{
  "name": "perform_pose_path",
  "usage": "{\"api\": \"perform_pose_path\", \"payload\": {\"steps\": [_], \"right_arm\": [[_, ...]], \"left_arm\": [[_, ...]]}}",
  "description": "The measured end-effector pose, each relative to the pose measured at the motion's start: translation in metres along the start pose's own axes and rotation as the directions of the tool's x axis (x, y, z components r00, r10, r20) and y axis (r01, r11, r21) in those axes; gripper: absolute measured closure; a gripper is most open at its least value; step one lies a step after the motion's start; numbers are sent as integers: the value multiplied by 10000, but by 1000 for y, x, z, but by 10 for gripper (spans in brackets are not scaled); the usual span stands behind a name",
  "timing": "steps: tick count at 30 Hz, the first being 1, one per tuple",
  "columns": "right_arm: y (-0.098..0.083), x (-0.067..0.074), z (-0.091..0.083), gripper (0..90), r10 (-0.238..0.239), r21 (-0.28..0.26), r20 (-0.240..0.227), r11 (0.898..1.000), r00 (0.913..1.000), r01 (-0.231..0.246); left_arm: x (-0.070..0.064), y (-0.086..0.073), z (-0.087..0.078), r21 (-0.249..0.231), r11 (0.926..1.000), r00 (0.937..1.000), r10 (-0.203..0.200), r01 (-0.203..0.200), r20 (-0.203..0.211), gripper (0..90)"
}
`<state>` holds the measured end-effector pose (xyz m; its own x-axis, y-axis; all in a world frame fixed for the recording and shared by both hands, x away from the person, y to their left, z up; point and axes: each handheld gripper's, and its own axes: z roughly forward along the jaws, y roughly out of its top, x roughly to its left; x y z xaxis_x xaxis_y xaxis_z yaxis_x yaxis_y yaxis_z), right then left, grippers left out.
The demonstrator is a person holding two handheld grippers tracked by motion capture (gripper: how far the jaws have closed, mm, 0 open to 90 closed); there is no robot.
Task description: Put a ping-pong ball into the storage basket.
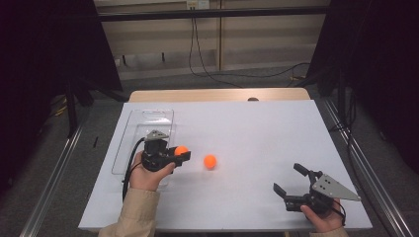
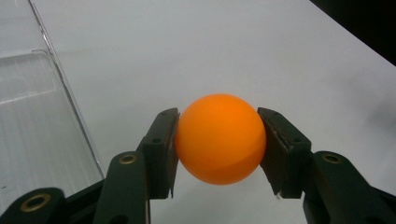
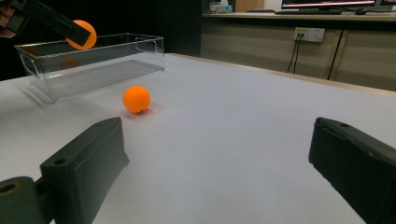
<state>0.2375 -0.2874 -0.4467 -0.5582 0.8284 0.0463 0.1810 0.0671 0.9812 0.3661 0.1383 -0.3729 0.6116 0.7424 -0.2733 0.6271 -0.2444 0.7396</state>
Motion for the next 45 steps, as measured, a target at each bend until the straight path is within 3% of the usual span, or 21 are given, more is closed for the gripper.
{"api": "perform_pose_path", "payload": {"steps": [15,45], "right_arm": [[0,0,0,31,2,-8,-1,10000,10000,-2],[0,0,0,31,-40,32,-9,10000,10000,40]], "left_arm": [[3,4,-4,-35,9999,9998,148,-149,-93,508],[14,13,-16,-311,9995,9997,-71,63,-248,509]]}}
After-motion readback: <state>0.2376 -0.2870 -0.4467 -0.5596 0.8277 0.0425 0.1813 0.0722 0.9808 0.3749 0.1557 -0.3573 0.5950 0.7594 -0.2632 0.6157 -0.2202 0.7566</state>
